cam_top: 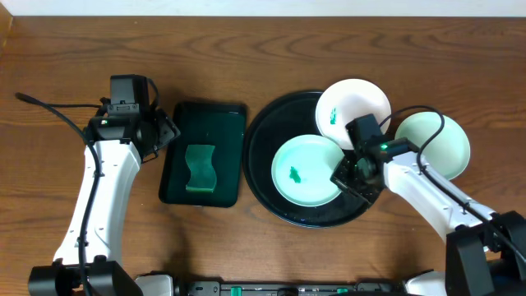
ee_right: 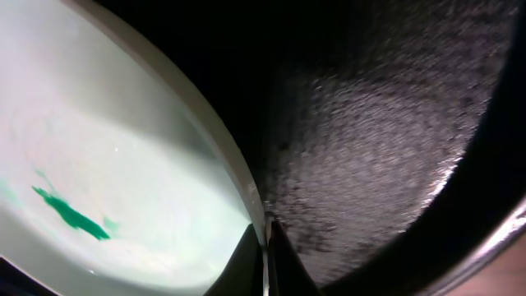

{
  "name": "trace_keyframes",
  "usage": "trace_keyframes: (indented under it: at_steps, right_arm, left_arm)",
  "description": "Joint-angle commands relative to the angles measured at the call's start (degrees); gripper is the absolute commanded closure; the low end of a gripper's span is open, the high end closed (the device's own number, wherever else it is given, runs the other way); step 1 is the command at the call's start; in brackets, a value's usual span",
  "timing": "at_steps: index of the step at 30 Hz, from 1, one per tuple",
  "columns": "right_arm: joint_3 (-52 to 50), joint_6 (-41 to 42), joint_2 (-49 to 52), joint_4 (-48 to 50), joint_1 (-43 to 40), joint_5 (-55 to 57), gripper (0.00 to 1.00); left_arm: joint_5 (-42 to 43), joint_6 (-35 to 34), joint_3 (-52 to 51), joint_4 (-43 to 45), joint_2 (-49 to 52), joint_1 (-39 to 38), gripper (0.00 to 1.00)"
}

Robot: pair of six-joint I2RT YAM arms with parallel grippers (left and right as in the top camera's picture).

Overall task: Clean dirty plates on tray and stack at the side
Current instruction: 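Drag the pale green plate with the right gripper toward the tray center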

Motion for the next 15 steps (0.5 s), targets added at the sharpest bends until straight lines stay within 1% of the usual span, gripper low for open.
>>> trace_keyframes:
  at_steps: [1,5,8,10,11,13,15]
  right_arm:
    - [-0.26,7.98,-0.22,1.40,1.22,1.66,0.99]
    - [-0.26,8.09,-0.22,2.69,1.70,1.66,0.98]
    - [-0.26,8.00,-0.22,3.87,1.92,1.66,0.96]
    - [-0.26,7.26,-0.22,4.74,1.92,1.62,0.83]
    - [-0.26,7.15,-0.22,4.76,1.92,1.62,0.79]
    - [-0.24,5.92,-0.22,4.85,1.92,1.55,0.77]
    - [0.11,0.17,-0.24,5.66,1.90,-0.04,0.74]
  left_arm:
    - [-0.70,-0.07,0.85,-0.13,0.11,0.17,0.20]
    - [-0.70,-0.07,0.83,-0.13,0.11,0.17,0.20]
    - [-0.70,-0.07,0.83,-0.13,0.11,0.17,0.20]
    - [-0.70,-0.07,0.83,-0.13,0.11,0.17,0.20]
    - [-0.70,-0.07,0.83,-0.13,0.11,0.17,0.20]
    - [-0.70,-0.07,0.85,-0.13,0.11,0.17,0.20]
    - [-0.70,-0.07,0.83,-0.13,0.11,0.17,0.20]
